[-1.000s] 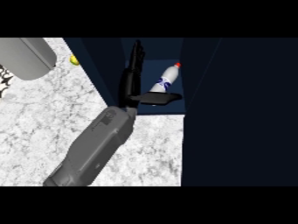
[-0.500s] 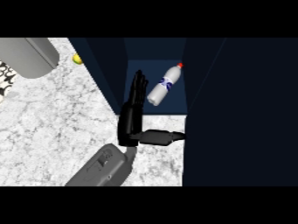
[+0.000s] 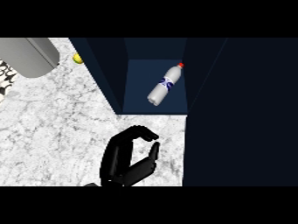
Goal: Pick up the bottled water, place it into the cabinet and close the cabinet
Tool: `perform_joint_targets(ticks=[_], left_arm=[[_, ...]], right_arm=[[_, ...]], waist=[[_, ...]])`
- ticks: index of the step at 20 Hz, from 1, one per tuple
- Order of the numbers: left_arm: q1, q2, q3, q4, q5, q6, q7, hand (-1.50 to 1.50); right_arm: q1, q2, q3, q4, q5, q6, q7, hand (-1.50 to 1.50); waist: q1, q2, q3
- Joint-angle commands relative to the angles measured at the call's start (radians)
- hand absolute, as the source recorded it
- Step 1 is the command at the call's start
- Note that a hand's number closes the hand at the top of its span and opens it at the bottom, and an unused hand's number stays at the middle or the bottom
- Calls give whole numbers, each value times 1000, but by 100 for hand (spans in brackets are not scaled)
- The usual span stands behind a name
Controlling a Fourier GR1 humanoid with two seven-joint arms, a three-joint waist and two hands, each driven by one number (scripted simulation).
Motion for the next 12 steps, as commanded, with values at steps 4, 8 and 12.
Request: perform_joint_targets(ticks=[4,8,12], left_arm=[[171,204,11,-214,4,-64,16,150],[229,286,67,-274,40,-103,11,150],[280,376,142,-275,69,-170,-33,150]], right_arm=[[71,-2,30,-216,44,14,75,150],[59,-52,73,-168,116,127,61,150],[85,-66,118,-231,138,195,61,150]], waist=[[-5,-1,0],[0,-2,0],[-14,-5,-2]])
